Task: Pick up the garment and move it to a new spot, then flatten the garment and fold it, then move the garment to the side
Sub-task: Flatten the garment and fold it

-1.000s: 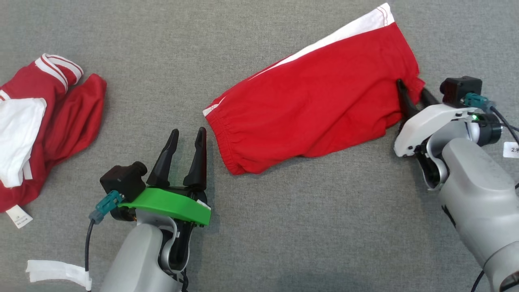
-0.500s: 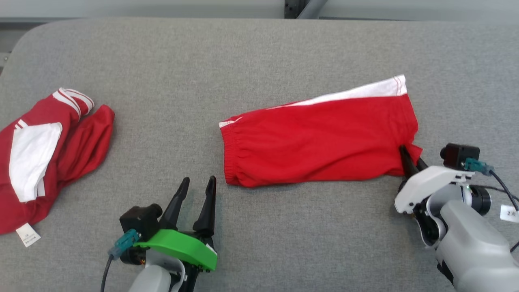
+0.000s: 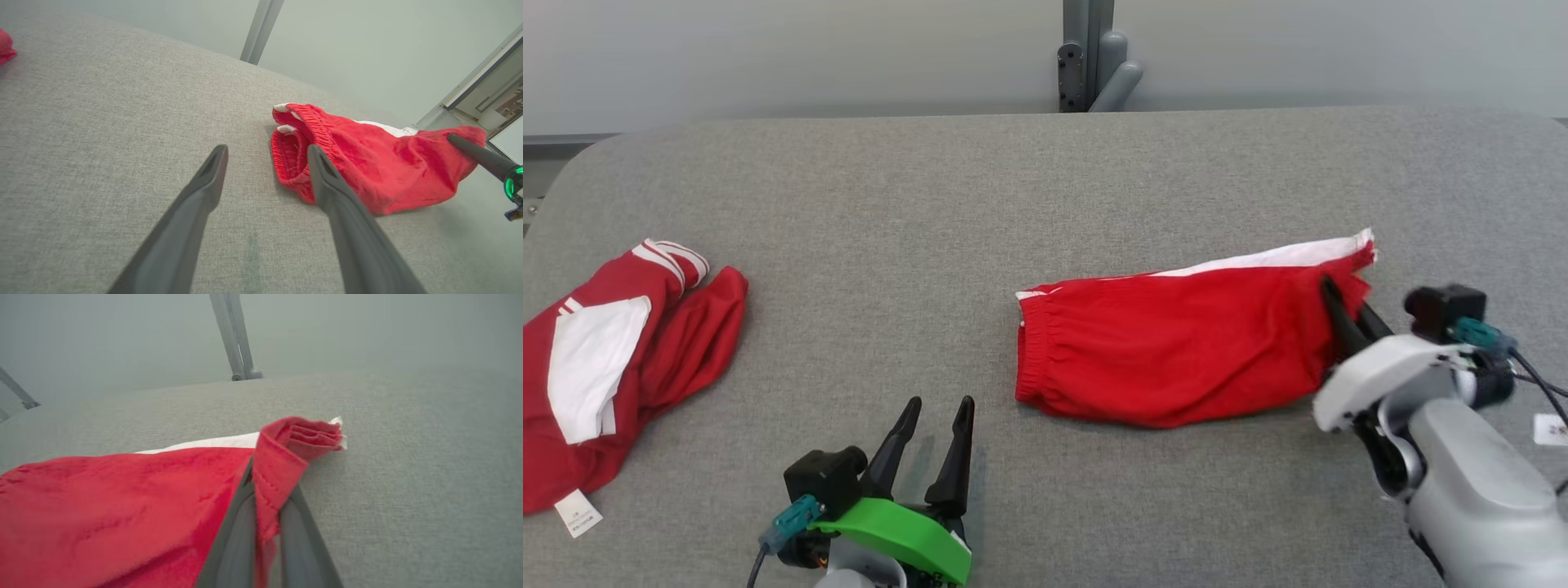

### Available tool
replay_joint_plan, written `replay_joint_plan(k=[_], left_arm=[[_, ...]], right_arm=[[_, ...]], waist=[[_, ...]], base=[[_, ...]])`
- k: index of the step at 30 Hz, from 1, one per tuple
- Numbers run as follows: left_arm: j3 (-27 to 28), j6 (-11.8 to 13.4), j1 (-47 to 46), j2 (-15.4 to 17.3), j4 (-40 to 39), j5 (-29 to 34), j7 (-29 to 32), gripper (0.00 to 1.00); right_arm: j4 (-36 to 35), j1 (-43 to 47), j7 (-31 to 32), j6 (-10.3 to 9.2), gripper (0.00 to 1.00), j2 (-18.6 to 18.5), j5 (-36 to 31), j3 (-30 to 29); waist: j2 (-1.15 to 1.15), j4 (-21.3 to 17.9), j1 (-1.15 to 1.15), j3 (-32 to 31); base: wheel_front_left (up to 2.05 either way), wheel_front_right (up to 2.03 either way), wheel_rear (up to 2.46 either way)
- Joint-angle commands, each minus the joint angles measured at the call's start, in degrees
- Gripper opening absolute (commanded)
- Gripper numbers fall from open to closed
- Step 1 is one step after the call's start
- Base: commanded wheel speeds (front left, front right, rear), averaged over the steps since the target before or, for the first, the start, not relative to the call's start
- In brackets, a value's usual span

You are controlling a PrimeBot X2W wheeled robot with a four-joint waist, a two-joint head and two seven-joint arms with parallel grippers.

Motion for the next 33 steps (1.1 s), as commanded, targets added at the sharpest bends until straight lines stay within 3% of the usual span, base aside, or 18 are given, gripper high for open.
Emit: replay_joint_plan(k=[1, 7, 9, 15, 16, 17, 19, 25, 33], left_arm=[[0.35, 0.16, 0.41, 0.71, -0.26, 0.32, -0.02, 1.0], [0.31, 0.16, 0.05, 0.41, -0.41, 0.19, -0.01, 1.0], [0.22, 0.16, 0.07, 0.27, -0.49, 0.0, -0.02, 1.0], [1.4, 0.16, -0.42, 0.36, -0.07, 1.23, -0.02, 1.0], [1.84, 0.16, -0.54, 0.35, 0.12, 1.39, -0.02, 1.0], [2.2, 0.16, -0.75, 0.42, 0.29, 1.84, -0.02, 1.0], [3.14, 0.16, -1.01, 0.57, 0.72, 2.59, -0.02, 1.0], [8.9, 0.16, -0.09, 0.51, 0.63, 7.4, -0.02, 1.0], [17.66, 0.2, 2.96, -0.15, -1.48, 14.54, -0.02, 1.0]], right_arm=[[-1.21, -1.05, -0.02, 0.02, 0.0, 0.62, -0.72, 0.67], [-12.04, -2.44, 0.11, 0.01, 0.0, 3.76, -3.4, 10.39], [-14.86, -2.45, 2.14, 0.01, 0.0, 4.89, -3.46, 16.9], [-15.34, -0.41, 4.51, 0.01, 0.0, 7.67, -2.09, 26.31], [-14.58, -0.41, 4.08, 0.01, 0.3, 8.32, -2.18, 27.05], [-13.84, -0.25, 3.64, 0.01, 1.0, 9.04, -1.82, 27.46], [-12.41, 0.25, 2.46, 0.01, 1.0, 10.35, -0.98, 27.63], [-9.59, 1.47, -0.06, 0.01, 1.0, 10.1, -2.51, 20.14], [-16.64, 11.18, -0.06, 0.02, 1.0, 9.85, -16.0, -5.32]], waist=[[0.0, 0.37, 0.0, 0.36], [0.0, 2.4, 0.0, 0.31], [0.0, 3.81, 0.0, 0.19], [0.0, 5.41, 0.0, 0.48], [0.0, 5.48, 0.0, 0.51], [0.0, 5.47, 0.0, 0.53], [0.0, 5.15, 0.0, 0.38], [0.0, 2.43, 0.0, -0.69], [0.0, -2.32, 0.0, -2.15]], base=[[0.0, 0.0, 0.0], [0.0, 0.0, 0.0], [0.0, 0.0, 0.0], [0.0, 0.0, 0.0], [0.0, 0.0, 0.0], [0.0, 0.0, 0.0], [0.0, 0.0, 0.0], [0.0, 0.0, 0.0], [0.0, 0.0, 0.0]])
